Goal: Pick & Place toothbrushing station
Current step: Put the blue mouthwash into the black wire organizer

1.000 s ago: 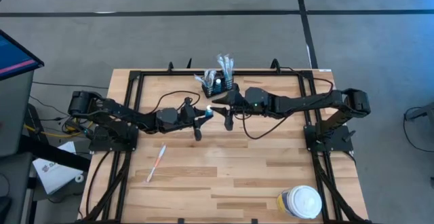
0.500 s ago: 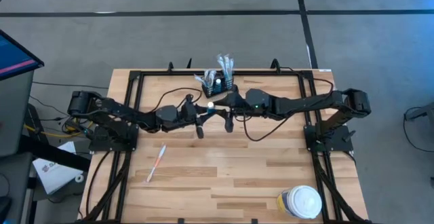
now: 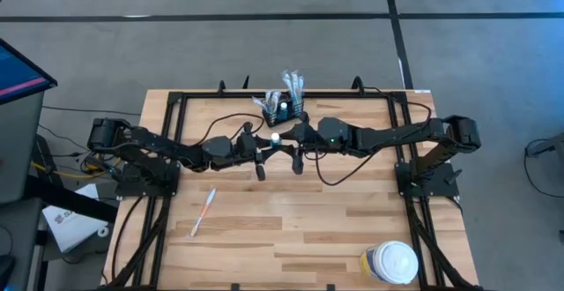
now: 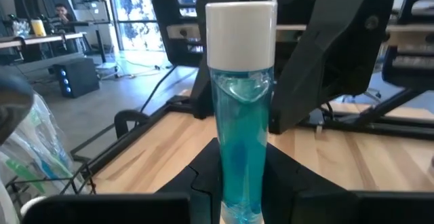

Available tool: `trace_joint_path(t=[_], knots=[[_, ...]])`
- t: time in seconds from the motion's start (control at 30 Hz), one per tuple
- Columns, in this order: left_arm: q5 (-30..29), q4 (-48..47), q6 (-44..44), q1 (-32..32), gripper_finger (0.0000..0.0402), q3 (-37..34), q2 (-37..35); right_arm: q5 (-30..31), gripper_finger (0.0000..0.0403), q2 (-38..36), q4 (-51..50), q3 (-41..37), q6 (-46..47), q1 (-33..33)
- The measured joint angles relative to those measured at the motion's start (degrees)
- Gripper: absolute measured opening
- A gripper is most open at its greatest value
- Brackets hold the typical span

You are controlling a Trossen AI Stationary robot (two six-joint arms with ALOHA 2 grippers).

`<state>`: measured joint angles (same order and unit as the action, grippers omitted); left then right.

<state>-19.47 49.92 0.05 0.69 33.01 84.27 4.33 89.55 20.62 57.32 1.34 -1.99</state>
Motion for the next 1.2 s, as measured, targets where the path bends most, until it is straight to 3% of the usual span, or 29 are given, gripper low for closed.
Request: trace_joint_path(t=[0.5, 0.77, 1.2], knots=[[0.0, -2.0, 0.0, 0.0, 0.0056, -0.3, 0.1, 0.0, 0.0120, 0.0, 1.3, 0.3, 0.1, 0.1], [0.2, -2.1, -0.1, 0.0, 0.0056, -0.3, 0.1, 0.0, 0.0082, -0.1, 1.2, 0.3, -0.2, 0.1], [0.7, -2.5, -0.3, -0.2, 0.0057, -0.4, 0.2, -1.3, 0.0082, -0.1, 1.1, 0.3, -1.1, 0.1]])
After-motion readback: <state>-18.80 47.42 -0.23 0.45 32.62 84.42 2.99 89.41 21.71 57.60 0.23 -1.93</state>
